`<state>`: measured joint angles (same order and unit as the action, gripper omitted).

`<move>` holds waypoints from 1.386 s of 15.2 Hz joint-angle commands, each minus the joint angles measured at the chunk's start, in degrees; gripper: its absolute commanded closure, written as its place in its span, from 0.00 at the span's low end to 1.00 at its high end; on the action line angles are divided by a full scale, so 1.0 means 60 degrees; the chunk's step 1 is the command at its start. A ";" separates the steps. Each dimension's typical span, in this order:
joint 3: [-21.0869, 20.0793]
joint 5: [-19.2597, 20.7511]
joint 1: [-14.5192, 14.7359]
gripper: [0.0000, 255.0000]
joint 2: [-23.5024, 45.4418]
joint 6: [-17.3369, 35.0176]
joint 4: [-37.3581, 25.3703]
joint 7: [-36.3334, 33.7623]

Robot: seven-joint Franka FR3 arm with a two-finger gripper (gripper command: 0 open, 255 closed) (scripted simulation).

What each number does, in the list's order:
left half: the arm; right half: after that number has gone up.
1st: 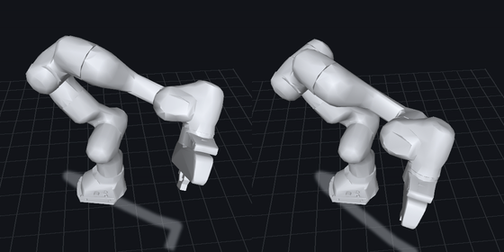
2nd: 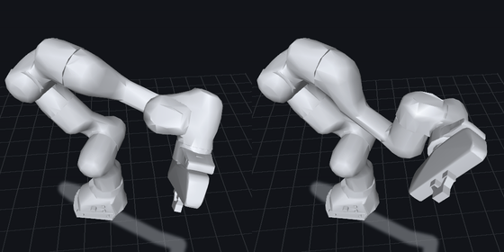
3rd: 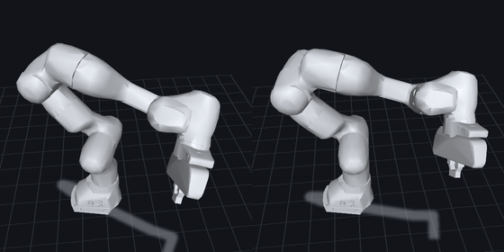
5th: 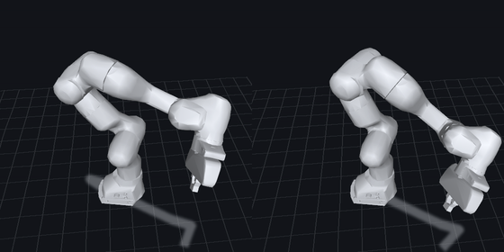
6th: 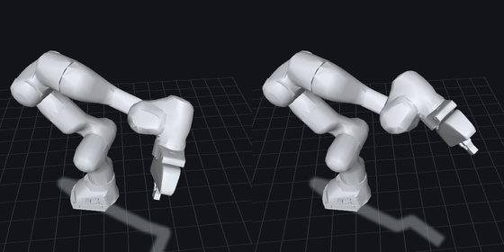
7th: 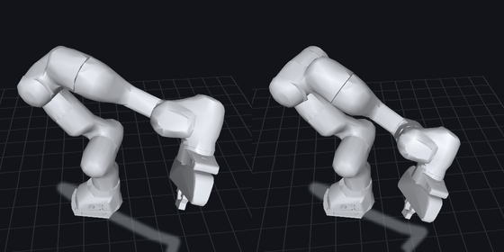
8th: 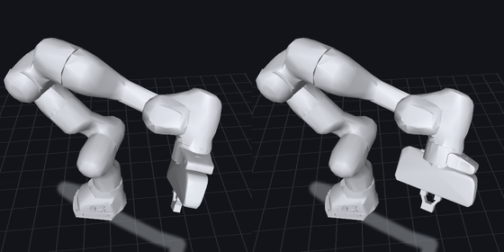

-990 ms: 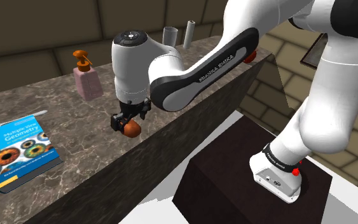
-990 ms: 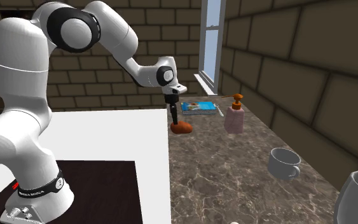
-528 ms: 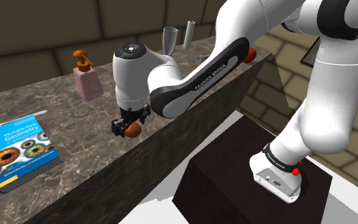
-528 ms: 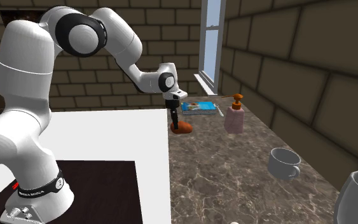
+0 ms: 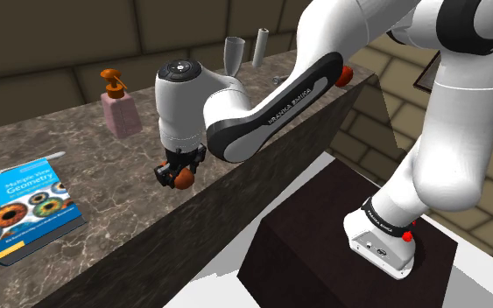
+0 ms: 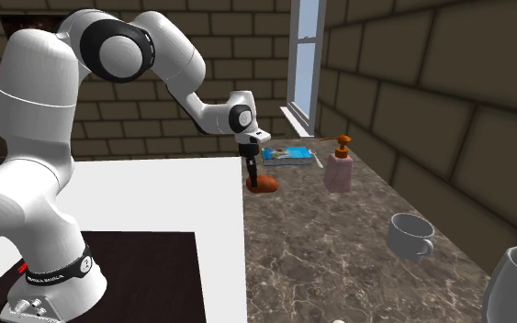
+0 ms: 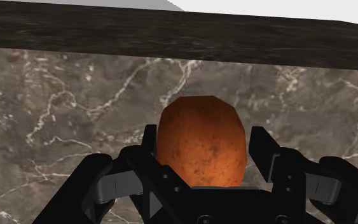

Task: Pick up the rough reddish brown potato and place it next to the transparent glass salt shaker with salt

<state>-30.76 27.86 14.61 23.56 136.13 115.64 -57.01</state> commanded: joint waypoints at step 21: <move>-0.0551 -0.1125 -0.0408 1.00 -0.1175 -0.1271 -0.0352 0.0870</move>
<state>-33.85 21.56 12.21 16.90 129.27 113.99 -52.09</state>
